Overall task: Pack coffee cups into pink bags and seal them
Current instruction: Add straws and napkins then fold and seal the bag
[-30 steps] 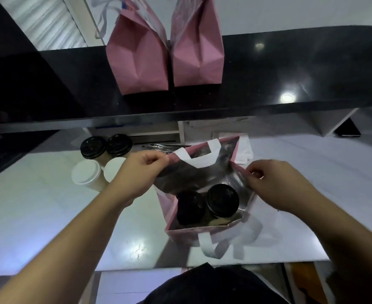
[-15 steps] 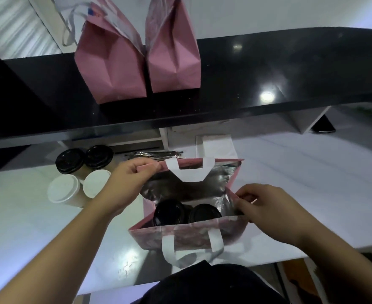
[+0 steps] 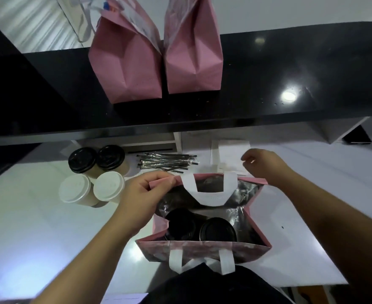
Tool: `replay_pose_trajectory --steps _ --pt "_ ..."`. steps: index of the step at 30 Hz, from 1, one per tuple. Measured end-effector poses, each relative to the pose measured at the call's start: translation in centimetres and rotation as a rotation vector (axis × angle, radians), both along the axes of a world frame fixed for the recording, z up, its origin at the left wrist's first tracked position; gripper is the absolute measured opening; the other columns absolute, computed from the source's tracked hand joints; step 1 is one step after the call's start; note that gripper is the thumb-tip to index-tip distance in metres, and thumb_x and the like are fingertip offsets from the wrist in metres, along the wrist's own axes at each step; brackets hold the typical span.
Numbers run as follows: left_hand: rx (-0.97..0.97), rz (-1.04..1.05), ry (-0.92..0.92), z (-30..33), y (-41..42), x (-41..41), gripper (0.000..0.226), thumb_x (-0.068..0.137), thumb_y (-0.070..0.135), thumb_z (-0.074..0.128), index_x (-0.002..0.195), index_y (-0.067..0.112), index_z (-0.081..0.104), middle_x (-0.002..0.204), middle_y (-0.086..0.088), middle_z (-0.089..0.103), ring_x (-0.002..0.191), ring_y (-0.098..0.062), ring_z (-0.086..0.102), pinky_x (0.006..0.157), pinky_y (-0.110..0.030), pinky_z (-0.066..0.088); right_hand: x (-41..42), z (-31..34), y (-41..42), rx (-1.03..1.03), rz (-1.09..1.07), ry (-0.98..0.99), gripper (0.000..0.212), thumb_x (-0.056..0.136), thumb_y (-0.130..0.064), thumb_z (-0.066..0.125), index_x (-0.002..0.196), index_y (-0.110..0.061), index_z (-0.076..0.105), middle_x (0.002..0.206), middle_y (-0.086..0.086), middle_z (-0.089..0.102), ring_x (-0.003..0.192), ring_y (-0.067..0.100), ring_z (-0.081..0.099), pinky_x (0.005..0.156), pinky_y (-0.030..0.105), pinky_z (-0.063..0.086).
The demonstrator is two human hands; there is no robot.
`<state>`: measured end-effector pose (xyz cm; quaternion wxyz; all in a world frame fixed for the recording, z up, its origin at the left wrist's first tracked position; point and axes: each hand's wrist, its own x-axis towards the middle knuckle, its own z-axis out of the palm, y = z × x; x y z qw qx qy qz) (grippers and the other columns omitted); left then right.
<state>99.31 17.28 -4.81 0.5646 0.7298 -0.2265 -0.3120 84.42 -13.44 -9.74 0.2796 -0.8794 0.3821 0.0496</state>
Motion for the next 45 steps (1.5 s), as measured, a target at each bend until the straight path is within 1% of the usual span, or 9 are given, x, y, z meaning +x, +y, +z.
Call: replay_pose_trajectory --steps 6,12,17,20,27,30,35,38,45 --pt "-0.009 0.037 0.031 0.2 -0.4 0.6 0.015 0.09 0.035 0.071 0.091 0.026 0.083 0.09 -0.001 0.079 0.083 -0.014 0.076 0.064 -0.02 0.057 4.1 -3.3 -1.1 -0.091 0.208 0.072 0.036 0.096 -0.026 0.066 0.131 -0.017 0.066 0.131 0.006 0.061 0.115 0.026 0.059 0.098 0.038 0.05" --pt "0.041 0.043 0.01 0.1 -0.6 1.1 0.02 0.087 0.044 0.069 0.092 0.03 0.083 0.091 0.003 0.079 0.084 -0.012 0.075 0.066 -0.02 0.057 5.6 -5.9 -1.3 -0.158 0.301 0.173 0.041 0.094 -0.031 0.071 0.131 -0.016 0.064 0.129 0.009 0.059 0.116 0.028 0.056 0.1 0.04 0.05" --pt "0.054 0.028 -0.009 0.1 -0.7 1.3 0.015 0.094 0.026 0.069 0.09 0.029 0.083 0.089 0.003 0.078 0.084 -0.008 0.073 0.07 -0.016 0.055 6.2 -7.4 -2.2 -0.074 0.147 0.061 0.02 0.097 -0.026 0.064 0.105 -0.014 0.078 0.105 0.008 0.072 0.09 0.025 0.065 0.081 0.034 0.054" --pt "0.051 0.029 -0.014 0.1 -0.7 1.5 0.023 0.099 0.013 0.068 0.089 0.027 0.083 0.087 0.002 0.078 0.081 -0.007 0.072 0.069 -0.015 0.053 6.4 -7.9 -3.0 -0.038 0.047 0.053 0.025 0.101 -0.031 0.057 0.094 -0.016 0.076 0.089 0.005 0.072 0.077 0.023 0.062 0.069 0.03 0.046" --pt "0.069 0.043 0.022 -0.2 -0.8 1.5 0.015 0.094 0.025 0.068 0.092 0.029 0.083 0.09 0.002 0.079 0.084 -0.01 0.074 0.069 -0.014 0.054 5.9 -9.1 -4.7 0.25 -0.269 -0.161 0.017 0.096 -0.031 0.067 0.106 -0.022 0.078 0.103 0.0 0.072 0.094 0.025 0.066 0.086 0.035 0.053" --pt "0.07 0.045 0.037 -0.2 -0.8 1.6 0.015 0.093 0.027 0.068 0.093 0.029 0.082 0.09 0.001 0.079 0.084 -0.01 0.074 0.067 -0.016 0.054 5.8 -9.4 -4.9 0.327 -0.331 -0.204 0.009 0.095 -0.028 0.069 0.091 -0.027 0.077 0.094 -0.006 0.073 0.091 0.022 0.067 0.087 0.035 0.055" --pt "0.041 0.045 0.049 -0.4 -0.8 1.8 0.014 0.094 0.025 0.068 0.095 0.025 0.083 0.091 0.0 0.079 0.083 -0.01 0.074 0.068 -0.017 0.055 5.5 -8.7 -4.4 0.138 -0.32 -0.284 0.022 0.103 -0.029 0.052 0.115 -0.021 0.068 0.084 -0.004 0.065 0.065 0.011 0.056 0.056 0.021 0.038" --pt "0.039 0.051 0.047 -0.7 -0.8 1.9 0.014 0.096 0.023 0.069 0.094 0.026 0.083 0.089 0.0 0.079 0.082 -0.012 0.075 0.064 -0.018 0.055 4.4 -6.7 -3.4 0.03 -0.313 -0.36 0.026 0.105 -0.031 0.047 0.123 -0.02 0.063 0.088 -0.005 0.063 0.069 0.006 0.055 0.057 0.019 0.036" --pt "0.037 0.048 0.018 -1.4 -1.0 2.2 0.017 0.092 0.038 0.07 0.097 0.027 0.082 0.092 0.001 0.08 0.087 -0.018 0.077 0.07 -0.025 0.06 -1.4 0.3 1.2 -0.004 -0.293 -0.556 0.009 0.107 -0.033 0.049 0.108 -0.031 0.057 0.102 -0.008 0.06 0.085 0.004 0.057 0.063 0.013 0.043"
